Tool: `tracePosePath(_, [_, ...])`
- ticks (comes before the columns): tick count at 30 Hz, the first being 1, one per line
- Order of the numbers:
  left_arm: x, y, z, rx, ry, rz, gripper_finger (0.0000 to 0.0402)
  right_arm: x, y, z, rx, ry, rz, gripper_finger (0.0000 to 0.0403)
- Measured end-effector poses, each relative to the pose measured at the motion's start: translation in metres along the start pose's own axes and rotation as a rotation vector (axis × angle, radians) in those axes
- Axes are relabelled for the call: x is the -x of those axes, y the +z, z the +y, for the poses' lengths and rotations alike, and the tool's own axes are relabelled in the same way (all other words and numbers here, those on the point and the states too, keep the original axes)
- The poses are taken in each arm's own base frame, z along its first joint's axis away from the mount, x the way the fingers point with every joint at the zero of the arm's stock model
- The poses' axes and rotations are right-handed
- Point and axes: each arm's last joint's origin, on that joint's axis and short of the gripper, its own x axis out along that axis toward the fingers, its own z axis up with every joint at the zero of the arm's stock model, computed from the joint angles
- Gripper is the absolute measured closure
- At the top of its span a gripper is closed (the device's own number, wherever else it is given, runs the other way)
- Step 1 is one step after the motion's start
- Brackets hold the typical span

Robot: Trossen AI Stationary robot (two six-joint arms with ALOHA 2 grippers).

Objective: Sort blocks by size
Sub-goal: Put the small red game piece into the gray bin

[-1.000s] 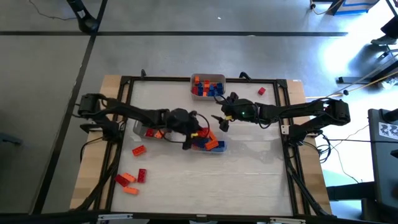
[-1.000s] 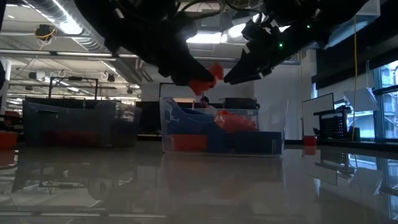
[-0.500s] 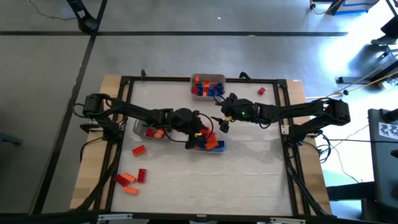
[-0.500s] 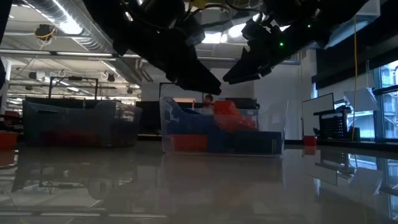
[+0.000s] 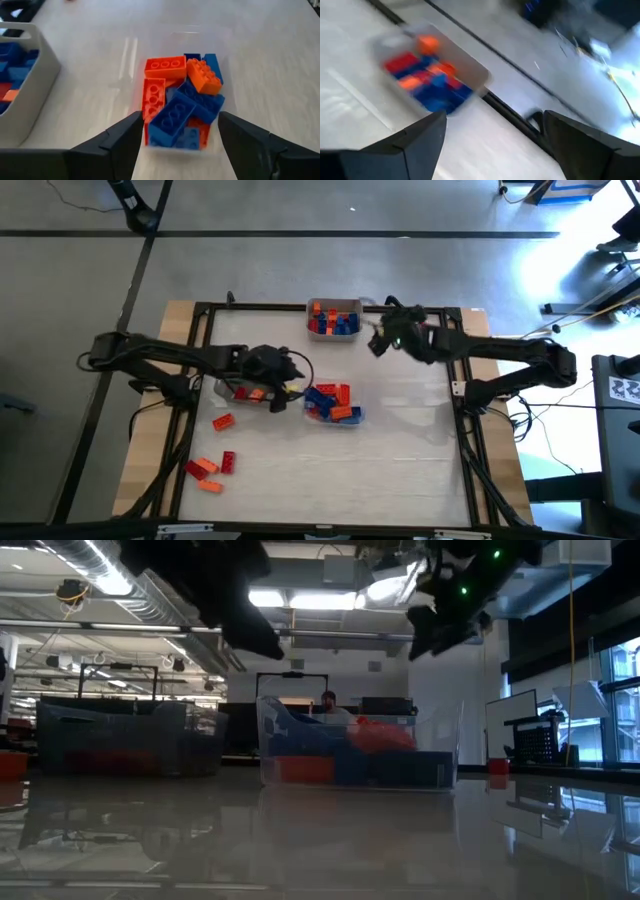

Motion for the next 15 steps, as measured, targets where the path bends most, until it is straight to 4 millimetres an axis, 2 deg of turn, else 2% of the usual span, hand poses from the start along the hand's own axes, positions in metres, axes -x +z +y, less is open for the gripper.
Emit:
tracePosePath(4, [0.009, -0.010, 0.000, 0.011, 0.015, -0.018, 0.0155, -0.020, -0.001, -0.034, -0.103, -0.043, 0.127, 0.0072])
tracePosePath(11, [0.007, -0.026, 0.000, 0.041, 0.015, 0.022, 0.0155, -0.061, -0.012, -0.102, -0.282, -0.032, 0.290, 0.0072])
tracePosePath(15, [0.006, -0.029, 0.000, 0.045, 0.015, 0.034, 0.0155, -0.086, -0.026, -0.127, -0.339, -0.027, 0.382, 0.0072])
